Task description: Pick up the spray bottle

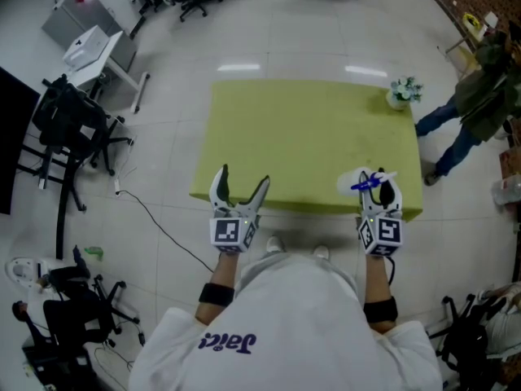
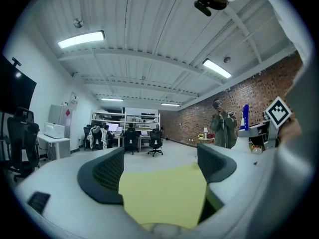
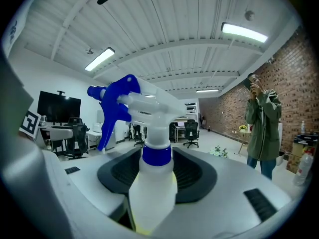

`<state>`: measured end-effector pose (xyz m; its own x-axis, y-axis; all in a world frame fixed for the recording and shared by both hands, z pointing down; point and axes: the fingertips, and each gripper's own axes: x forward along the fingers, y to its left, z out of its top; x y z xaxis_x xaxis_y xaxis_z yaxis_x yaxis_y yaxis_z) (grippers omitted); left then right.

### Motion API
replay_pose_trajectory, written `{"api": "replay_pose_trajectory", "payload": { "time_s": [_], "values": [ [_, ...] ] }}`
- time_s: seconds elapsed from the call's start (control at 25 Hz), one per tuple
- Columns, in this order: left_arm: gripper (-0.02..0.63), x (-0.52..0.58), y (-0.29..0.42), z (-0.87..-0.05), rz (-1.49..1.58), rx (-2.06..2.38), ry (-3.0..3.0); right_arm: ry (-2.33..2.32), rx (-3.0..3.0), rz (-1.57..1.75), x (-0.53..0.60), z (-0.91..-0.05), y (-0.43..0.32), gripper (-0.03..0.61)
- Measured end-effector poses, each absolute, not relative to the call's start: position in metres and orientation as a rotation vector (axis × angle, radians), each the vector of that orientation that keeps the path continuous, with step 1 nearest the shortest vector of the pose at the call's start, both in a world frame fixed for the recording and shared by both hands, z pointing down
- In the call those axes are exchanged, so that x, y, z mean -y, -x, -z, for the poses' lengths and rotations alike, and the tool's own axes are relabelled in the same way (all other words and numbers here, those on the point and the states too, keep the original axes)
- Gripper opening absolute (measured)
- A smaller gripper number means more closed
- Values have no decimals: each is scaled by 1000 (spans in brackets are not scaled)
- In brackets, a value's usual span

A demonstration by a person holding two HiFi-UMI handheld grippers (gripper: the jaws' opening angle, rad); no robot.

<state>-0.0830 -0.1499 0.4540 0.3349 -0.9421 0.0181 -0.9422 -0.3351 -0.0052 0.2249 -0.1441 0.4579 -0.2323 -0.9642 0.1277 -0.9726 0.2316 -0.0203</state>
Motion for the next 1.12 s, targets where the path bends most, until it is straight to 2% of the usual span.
{"api": "replay_pose_trajectory", "payload": {
  "time_s": [0.44,1.12],
  "values": [
    [472,139,81,-454,-14,1811,-2554,-1862,2411,-210,126,-478,-209,201],
    [472,139,92,-461,-20,1834,-2523,-1883,2401,-131,126,-468,-202,201]
  ]
}}
